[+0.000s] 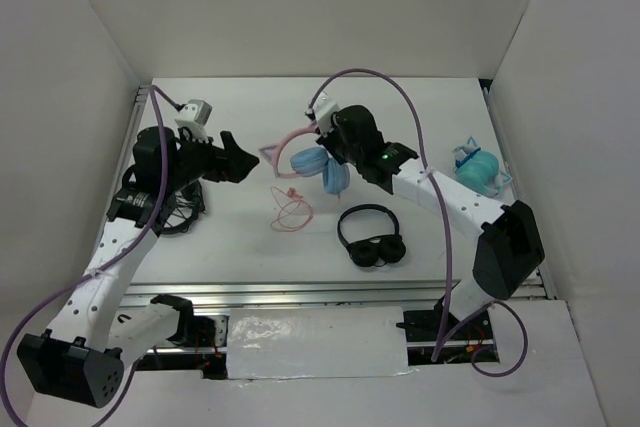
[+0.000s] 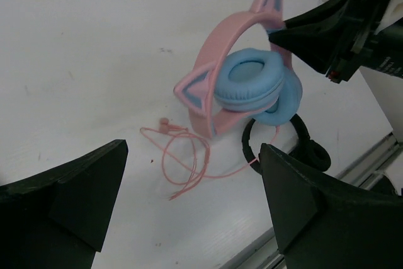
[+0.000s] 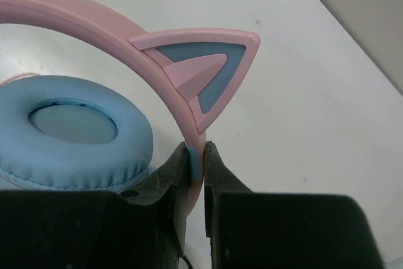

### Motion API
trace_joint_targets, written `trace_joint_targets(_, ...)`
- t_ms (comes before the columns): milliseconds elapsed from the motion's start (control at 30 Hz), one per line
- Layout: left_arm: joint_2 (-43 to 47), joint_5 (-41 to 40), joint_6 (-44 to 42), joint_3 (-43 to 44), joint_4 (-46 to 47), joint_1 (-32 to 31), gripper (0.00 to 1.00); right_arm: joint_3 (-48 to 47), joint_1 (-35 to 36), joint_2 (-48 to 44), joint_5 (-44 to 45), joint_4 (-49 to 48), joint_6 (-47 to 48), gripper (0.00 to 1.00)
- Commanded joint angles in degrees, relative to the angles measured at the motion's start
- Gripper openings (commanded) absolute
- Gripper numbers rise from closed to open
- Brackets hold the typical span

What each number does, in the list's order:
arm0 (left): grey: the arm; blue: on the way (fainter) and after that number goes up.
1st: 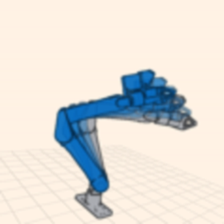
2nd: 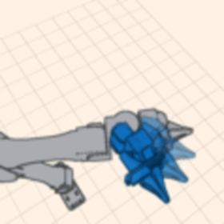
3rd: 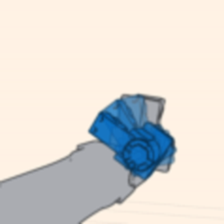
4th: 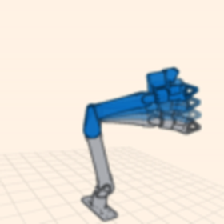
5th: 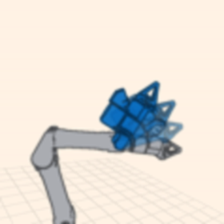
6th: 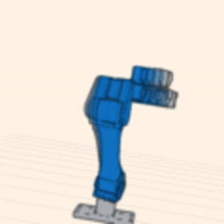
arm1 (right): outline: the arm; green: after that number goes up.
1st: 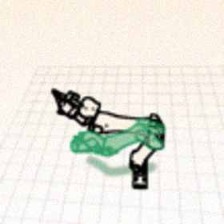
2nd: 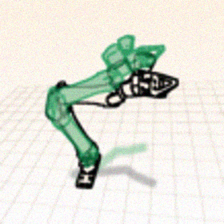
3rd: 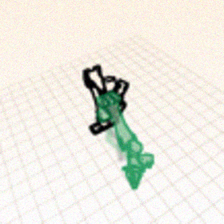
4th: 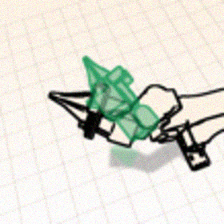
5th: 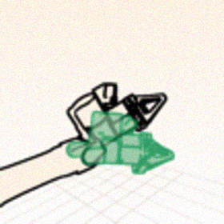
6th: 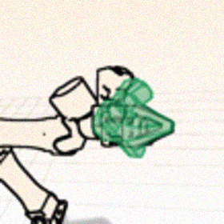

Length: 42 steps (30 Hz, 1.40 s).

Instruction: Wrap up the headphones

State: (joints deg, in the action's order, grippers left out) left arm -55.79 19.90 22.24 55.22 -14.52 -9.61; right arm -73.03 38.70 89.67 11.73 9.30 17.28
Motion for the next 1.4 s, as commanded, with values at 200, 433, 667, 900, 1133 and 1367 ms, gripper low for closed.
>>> trace_joint_targets(200,-6.86,8.92,-10.02,6.38,3.89,-4.45,0.99,-2.64,3.92,-8.63,-15.59,12.94,15.33,0.0)
trace_joint_targets(433,-10.57,7.96,-12.75,7.36,3.18,-9.55,0.78,-3.96,6.04,-8.28,-13.67,11.72,14.02,0.0)
trace_joint_targets(667,-8.9,7.27,-12.22,3.49,4.68,-10.69,0.69,-4.31,6.21,-8.81,-12.17,7.32,9.36,0.0)
trace_joint_targets(900,-10.56,-3.54,-13.53,3.93,1.35,-15.61,0.52,-5.8,6.92,-8.81,-12.53,7.39,8.48,0.0)
trace_joint_targets(1133,-11.45,-14.62,-11.26,5.77,-0.86,-19.48,0.0,-7.38,7.09,-7.67,-9.71,7.31,4.61,0.0)
trace_joint_targets(1367,-6.01,-24.9,-3.53,1.13,6.34,-22.65,0.0,-5.72,8.85,-8.28,-2.68,-0.42,-13.75,0.0)
